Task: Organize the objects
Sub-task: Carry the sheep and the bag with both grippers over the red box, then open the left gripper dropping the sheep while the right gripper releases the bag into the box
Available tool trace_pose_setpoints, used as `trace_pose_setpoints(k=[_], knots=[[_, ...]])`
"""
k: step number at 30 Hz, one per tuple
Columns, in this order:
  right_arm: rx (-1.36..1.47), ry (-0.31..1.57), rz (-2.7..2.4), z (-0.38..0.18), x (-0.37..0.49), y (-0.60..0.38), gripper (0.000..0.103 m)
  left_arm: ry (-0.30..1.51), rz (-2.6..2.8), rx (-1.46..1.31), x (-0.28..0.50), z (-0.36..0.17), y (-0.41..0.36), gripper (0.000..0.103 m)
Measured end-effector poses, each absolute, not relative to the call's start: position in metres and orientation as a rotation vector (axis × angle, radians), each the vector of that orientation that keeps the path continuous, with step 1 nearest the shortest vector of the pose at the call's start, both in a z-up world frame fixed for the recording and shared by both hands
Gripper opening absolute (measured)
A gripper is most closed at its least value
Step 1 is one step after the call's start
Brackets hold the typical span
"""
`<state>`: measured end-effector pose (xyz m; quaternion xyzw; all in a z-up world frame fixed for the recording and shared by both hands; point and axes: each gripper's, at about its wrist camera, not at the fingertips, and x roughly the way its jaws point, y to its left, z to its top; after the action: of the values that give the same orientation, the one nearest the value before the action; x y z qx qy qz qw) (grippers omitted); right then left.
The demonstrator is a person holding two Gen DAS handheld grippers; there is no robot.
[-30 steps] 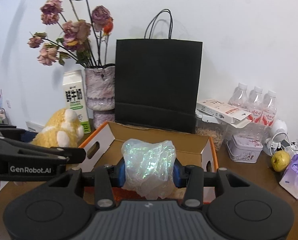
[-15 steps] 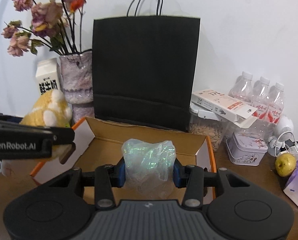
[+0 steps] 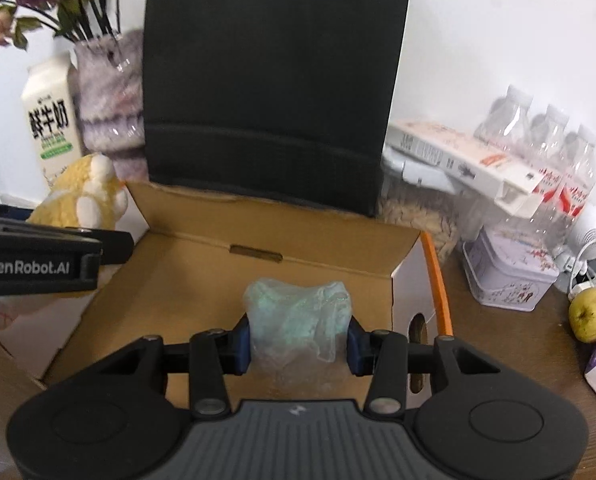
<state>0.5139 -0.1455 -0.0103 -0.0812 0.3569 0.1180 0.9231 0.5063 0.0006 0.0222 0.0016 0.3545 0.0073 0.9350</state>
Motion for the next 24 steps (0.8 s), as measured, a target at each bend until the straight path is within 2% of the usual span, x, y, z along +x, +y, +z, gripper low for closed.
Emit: trace_pose_setpoints(k=[6,12,14,18,20,24], knots=[[-0.170,0.769,0.224,-0.026,0.528,-0.148,0.044,0.738,-0.005,0.018,0.519,0.008,-0.007,0.068],[-0.171,0.775,0.234,-0.032,0.531,-0.150,0.051,0.746,-0.022,0.018,0.526,-0.001,-0.011,0.071],[-0.169,0.776,0.233,-0.033,0.532,-0.151,0.062,0.749,-0.024,0.008,0.527,-0.003,-0.010,0.074],[-0.166,0.769,0.233,-0.034,0.531,-0.152,0.080,0.729,-0.017,-0.001,0.525,-0.003,-0.007,0.101],[-0.157,0.762,0.238,-0.033,0.530,-0.154,0.090,0.713,-0.021,-0.005,0.523,-0.001,-0.006,0.103],[-0.147,0.759,0.241,-0.031,0.530,-0.154,0.102,0.714,-0.013,-0.015,0.522,-0.001,-0.005,0.103]])
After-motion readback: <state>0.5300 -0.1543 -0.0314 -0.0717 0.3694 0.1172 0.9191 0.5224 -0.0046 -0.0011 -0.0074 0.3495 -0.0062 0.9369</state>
